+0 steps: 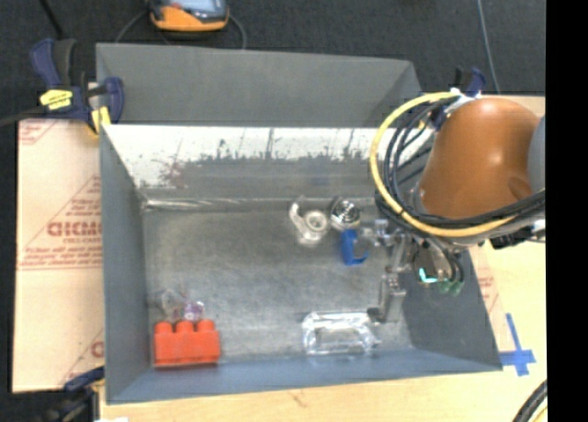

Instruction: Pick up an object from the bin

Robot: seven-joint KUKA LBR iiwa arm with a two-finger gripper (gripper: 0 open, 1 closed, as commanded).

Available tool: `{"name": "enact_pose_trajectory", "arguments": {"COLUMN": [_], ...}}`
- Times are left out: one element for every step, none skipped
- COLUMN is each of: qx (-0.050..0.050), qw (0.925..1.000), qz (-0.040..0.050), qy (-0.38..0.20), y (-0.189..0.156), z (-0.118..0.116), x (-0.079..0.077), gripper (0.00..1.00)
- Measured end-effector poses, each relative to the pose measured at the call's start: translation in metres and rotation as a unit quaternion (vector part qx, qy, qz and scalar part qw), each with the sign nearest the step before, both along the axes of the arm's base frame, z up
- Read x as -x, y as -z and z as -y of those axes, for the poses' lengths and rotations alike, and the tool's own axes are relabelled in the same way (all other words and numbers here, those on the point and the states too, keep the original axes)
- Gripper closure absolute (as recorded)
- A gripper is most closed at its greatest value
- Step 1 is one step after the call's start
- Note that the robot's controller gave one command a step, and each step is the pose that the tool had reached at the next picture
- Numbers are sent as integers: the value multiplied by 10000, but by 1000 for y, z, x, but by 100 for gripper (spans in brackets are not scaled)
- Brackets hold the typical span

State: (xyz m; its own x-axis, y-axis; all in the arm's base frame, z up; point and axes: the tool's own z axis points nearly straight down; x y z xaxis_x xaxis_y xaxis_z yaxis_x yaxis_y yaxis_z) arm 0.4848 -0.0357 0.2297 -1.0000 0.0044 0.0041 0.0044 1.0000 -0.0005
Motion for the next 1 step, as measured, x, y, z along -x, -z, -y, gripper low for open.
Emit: {"name": "enact_pose_trajectory", "arguments": {"qx": [-4], "qw": [9855], "qz": [14], "qy": [-1695], "y": [91], "z": [6], "x": [0], "gripper": [0]}}
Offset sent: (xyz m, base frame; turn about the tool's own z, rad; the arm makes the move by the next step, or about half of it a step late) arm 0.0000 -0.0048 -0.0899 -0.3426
